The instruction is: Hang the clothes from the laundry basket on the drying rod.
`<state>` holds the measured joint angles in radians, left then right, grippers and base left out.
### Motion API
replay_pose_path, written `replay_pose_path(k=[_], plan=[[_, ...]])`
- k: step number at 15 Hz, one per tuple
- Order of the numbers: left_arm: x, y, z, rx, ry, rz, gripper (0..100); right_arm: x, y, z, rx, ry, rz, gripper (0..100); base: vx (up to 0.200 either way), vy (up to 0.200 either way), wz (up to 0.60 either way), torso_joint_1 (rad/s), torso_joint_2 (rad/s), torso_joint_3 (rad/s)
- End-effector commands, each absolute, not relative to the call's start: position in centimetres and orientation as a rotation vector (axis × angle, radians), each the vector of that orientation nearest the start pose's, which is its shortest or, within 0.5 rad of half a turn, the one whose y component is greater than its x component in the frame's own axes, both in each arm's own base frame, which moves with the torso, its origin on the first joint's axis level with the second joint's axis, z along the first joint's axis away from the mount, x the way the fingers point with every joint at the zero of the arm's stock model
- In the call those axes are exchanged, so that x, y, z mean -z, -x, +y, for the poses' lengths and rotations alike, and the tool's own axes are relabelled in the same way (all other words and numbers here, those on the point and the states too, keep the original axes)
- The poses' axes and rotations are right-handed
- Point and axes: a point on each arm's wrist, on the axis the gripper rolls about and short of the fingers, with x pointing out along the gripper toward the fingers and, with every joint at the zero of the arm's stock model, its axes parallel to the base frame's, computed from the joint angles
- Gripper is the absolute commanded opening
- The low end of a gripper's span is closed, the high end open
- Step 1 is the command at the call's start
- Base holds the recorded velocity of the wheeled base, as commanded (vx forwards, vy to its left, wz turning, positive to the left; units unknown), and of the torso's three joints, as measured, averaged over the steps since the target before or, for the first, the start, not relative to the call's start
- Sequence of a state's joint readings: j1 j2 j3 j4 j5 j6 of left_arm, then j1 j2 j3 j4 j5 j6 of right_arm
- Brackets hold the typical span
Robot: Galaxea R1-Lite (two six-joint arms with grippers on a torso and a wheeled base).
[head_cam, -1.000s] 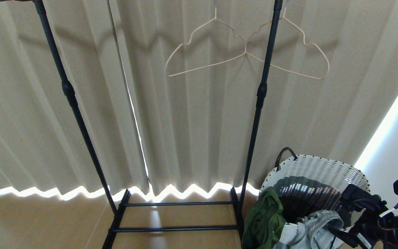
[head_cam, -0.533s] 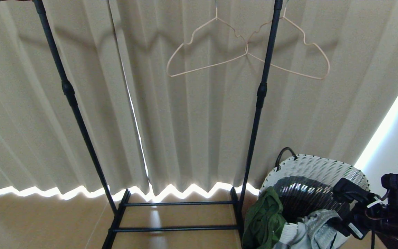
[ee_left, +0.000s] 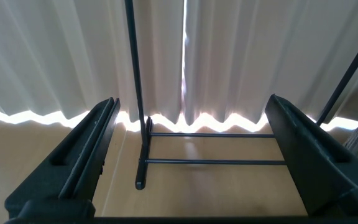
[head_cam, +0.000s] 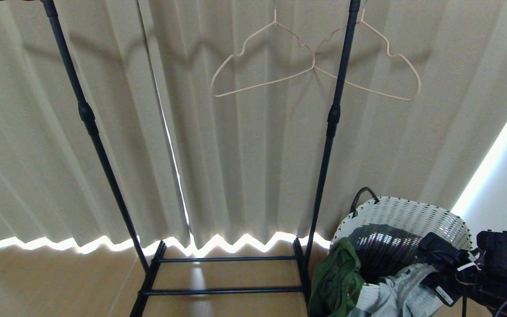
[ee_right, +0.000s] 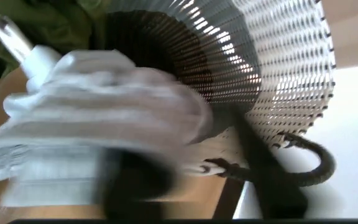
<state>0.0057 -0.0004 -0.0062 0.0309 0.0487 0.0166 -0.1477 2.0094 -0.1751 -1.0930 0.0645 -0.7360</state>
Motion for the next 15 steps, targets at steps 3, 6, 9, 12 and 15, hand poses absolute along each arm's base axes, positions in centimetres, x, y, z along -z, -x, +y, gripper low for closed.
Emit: replay_pose_path(k=[3,6,9,12,15], plan=[[-7.4,2.3,0.1,-0.055,-0.017,0.025,100,-3.0,-20.1,-2.8,-0.179,0.633,0.673,0,0.0,0.0,0.0,0.0,0.0,0.0],[-7.4,2.3,0.1,-0.052,-0.017,0.025,100,-8.1,-16.3,-2.2,-0.096,0.671,0.465,0,0.0,0.0,0.0,0.0,0.0,0.0],[-7.4,2.3,0.1,-0.049,-0.022,0.025,100,-11.0,-13.0,-1.7,-0.082,0.672,0.418,0,0.0,0.0,0.0,0.0,0.0,0.0],[-7.4,2.3,0.1,-0.047,-0.022,0.025,100,-15.4,-11.8,-1.3,-0.104,0.537,0.453,0,0.0,0.0,0.0,0.0,0.0,0.0],[-7.4,2.3,0.1,-0.046,-0.023,0.025,100,-19.4,-10.2,0.1,-0.169,0.274,0.479,0,0.0,0.0,0.0,0.0,0.0,0.0]])
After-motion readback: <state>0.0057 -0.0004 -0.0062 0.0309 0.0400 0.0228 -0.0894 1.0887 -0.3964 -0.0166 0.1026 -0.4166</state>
